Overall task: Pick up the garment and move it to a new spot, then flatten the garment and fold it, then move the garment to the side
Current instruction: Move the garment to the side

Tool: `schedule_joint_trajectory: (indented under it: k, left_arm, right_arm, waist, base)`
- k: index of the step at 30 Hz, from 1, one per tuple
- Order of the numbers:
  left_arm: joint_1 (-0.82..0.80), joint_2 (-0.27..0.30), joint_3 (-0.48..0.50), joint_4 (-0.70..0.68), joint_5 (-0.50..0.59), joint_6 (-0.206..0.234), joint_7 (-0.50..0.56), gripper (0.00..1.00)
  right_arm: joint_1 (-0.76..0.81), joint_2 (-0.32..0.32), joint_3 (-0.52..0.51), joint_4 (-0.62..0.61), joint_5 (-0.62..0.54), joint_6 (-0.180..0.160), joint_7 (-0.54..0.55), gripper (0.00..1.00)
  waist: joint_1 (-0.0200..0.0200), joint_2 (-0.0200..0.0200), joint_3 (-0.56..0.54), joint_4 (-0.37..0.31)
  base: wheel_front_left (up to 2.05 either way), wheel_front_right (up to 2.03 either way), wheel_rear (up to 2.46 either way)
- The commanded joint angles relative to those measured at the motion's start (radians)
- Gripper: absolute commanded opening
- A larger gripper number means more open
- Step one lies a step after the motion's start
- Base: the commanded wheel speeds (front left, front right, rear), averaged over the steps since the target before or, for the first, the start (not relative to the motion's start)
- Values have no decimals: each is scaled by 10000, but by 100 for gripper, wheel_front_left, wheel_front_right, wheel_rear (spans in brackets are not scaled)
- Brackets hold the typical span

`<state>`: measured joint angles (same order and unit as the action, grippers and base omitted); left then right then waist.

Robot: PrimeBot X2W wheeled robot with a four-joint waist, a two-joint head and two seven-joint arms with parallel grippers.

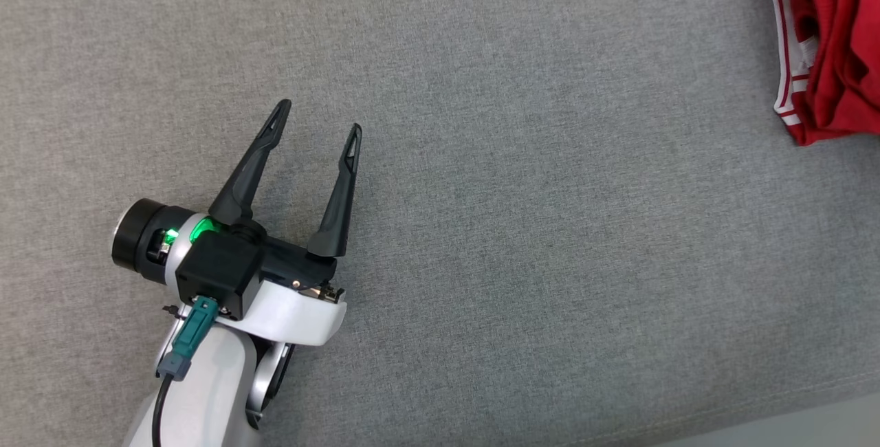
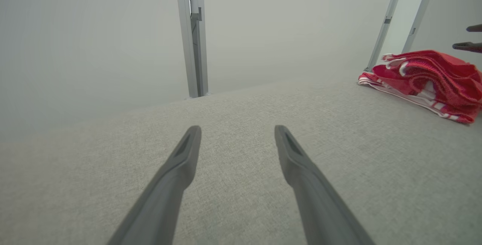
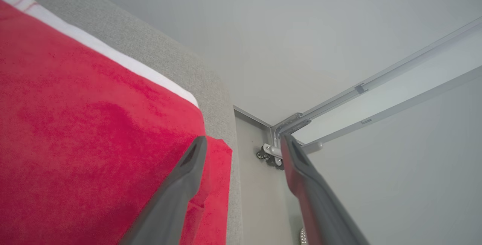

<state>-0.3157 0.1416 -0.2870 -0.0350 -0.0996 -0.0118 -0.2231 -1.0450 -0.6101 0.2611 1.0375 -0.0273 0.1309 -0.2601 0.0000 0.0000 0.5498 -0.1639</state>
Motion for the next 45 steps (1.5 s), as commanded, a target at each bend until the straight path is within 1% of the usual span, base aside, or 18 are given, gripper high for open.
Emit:
schedule_joint_trajectory:
  k: [1, 4, 7, 10, 13, 16, 21, 23, 26, 27, 28, 32, 37, 42, 45]
  left_arm:
    - [-62, 9, -6, 24, -70, 39, -60, 100]
    - [-35, -36, 14, 119, -130, 77, -136, 100]
    - [41, -117, 87, 269, -263, 171, -204, 100]
    - [130, -209, 186, 428, -445, 281, -254, 100]
    - [241, -317, 366, 622, -668, 449, -295, 100]
    - [350, -429, 632, 872, -969, 672, -317, 100]
    - [634, -579, 1014, 1339, -1586, 823, -374, 100]
    - [757, -637, 1163, 1555, -1756, 920, -399, 100]
    - [966, -705, 1330, 1856, -2010, 889, -410, 100]
    - [966, -705, 1330, 1856, -2010, 889, -410, 100]
    - [1081, -727, 1444, 1923, -2097, 836, -417, 100]
    - [1431, -749, 1642, 2002, -2050, 792, -421, 100]
    - [1935, -795, 1911, 2015, -1745, 743, -415, 100]
    - [2580, -839, 1972, 1833, -1380, 530, -414, 100]
    - [2922, -865, 1939, 1817, -1373, 291, -415, 100]
  right_arm:
    - [80, 29, -212, -246, -291, 1, -55, 100]
    - [340, 724, -946, -1108, -972, 1, -55, 100]
    - [759, 1618, -1418, -2066, -953, 1, -55, 100]
    - [1252, 2380, -1306, -2892, -756, 1, -54, 100]
    - [1812, 2898, -1058, -3608, -530, 1, -54, 100]
    - [2436, 3289, -826, -4224, -193, 1, -55, 100]
    - [3736, 3928, -714, -5070, 564, 1, -55, 100]
    - [4278, 4152, -747, -5410, 777, 1, -55, 100]
    - [5178, 4427, -790, -5869, 1070, 1, -55, 100]
    - [5178, 4427, -790, -5869, 1070, 1, -55, 100]
    - [5690, 4572, -877, -6139, 1186, 1, -55, 100]
    - [6487, 4736, -1064, -6649, 1251, 1, -54, 100]
    - [7751, 4970, -1318, -7703, 1383, 1, -54, 100]
    - [8940, 5056, -1465, -8603, 1704, 1, -55, 100]
    - [9564, 5182, -1624, -9007, 1862, 3, -55, 100]
  waist:
    - [0, 0, -115, 25]
    - [0, 0, -364, 61]
    - [0, 0, -679, 126]
    - [0, 0, -1002, 231]
    - [0, 0, -1357, 362]
    - [0, 0, -1731, 497]
    - [0, 0, -2474, 692]
    - [0, 0, -2774, 759]
    - [0, 0, -3212, 860]
    - [0, 0, -3212, 860]
    - [0, 0, -3463, 921]
    - [0, 0, -3826, 1007]
    - [0, 0, -4330, 1113]
    - [0, 0, -4743, 1223]
    - [0, 0, -4918, 1279]
  base:
    - [0, 0, 0]
    - [0, 0, 0]
    - [0, 0, 0]
    - [0, 0, 0]
    - [0, 0, 0]
    - [0, 0, 0]
    - [0, 0, 0]
    - [0, 0, 0]
    - [0, 0, 0]
    - [0, 0, 0]
    - [0, 0, 0]
    - [0, 0, 0]
    - [0, 0, 0]
    - [0, 0, 0]
    - [0, 0, 0]
